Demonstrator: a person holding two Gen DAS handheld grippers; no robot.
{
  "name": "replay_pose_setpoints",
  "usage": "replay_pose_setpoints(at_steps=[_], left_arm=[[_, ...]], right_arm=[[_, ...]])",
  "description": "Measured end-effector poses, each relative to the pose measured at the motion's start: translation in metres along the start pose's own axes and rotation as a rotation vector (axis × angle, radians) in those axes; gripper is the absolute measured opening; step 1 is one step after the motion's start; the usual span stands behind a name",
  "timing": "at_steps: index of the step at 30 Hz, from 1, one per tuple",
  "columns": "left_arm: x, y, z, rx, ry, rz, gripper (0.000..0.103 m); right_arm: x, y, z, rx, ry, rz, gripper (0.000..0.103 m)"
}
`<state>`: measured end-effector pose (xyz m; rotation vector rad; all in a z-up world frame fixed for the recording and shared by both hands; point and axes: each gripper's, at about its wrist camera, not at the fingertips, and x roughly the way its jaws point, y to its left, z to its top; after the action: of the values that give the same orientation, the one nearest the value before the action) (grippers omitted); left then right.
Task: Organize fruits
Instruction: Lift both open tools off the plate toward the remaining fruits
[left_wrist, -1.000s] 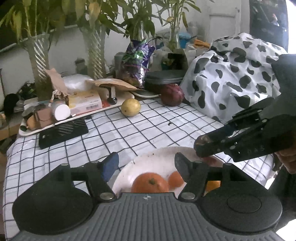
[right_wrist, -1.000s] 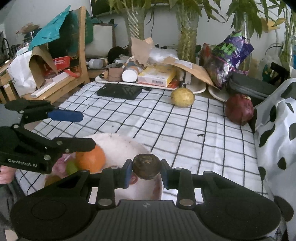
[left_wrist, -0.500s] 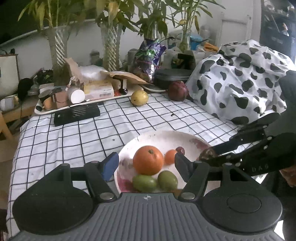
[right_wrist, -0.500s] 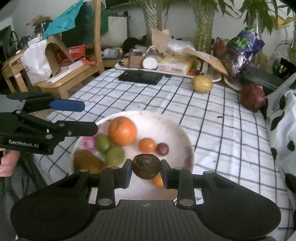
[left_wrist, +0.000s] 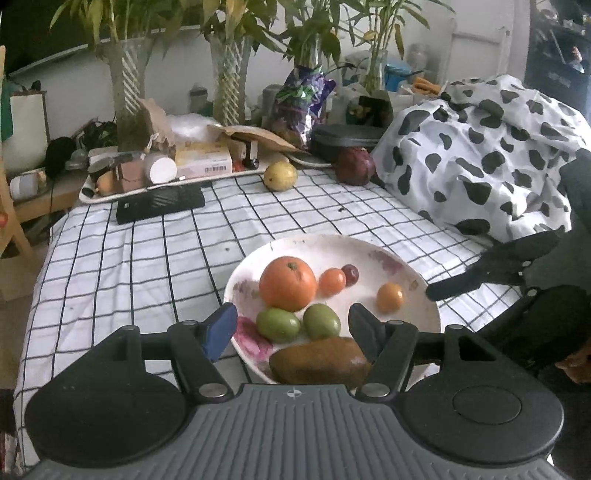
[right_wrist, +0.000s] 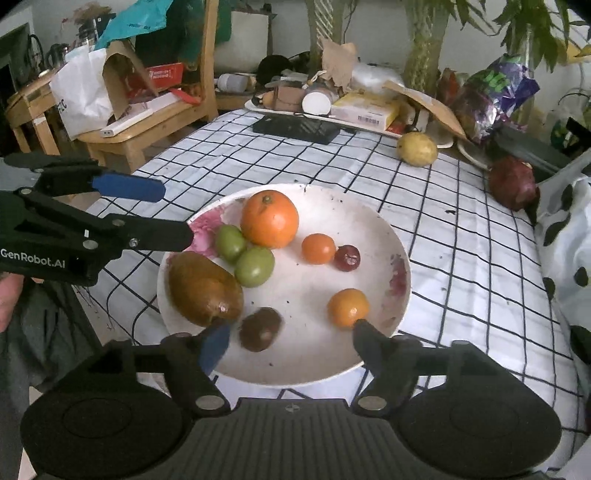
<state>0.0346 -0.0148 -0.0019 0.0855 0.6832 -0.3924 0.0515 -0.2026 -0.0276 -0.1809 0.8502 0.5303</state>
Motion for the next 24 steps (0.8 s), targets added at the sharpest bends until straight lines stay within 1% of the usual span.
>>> replay_pose_setpoints(at_steps=[2,4,6,8,13,24], left_arm=[[-0.002,-0.002,-0.001,-0.003,0.005,0.0,0.065],[-0.003,-0.004,-0.002,-0.002,0.005,0.0,0.065],[-0.003,-0.005,-0.002,0.002,0.003,-0.004,0.065],[-0.001,-0.006,-0.001,0.01,0.01,-0.002,0.065],[0.003,-0.008,-0.002,0.018,0.022,0.003,0.065],[0.004,-0.009,-0.002,0.024,0.024,0.004,0.065]], right_arm=[[-0.003,0.0,-0.004,0.009,-0.001,-0.025,0.087],[-0.008,0.0,-0.006,0.014,-0.013,-0.044,0.089],[-0.011,0.0,-0.008,0.022,-0.022,-0.06,0.097],[-0.012,0.001,-0.007,0.024,-0.028,-0.083,0.097],[-0.009,0.001,-0.007,0.023,-0.021,-0.111,0.103],[-0.007,-0.001,-0.003,0.027,-0.027,-0.146,0.103]])
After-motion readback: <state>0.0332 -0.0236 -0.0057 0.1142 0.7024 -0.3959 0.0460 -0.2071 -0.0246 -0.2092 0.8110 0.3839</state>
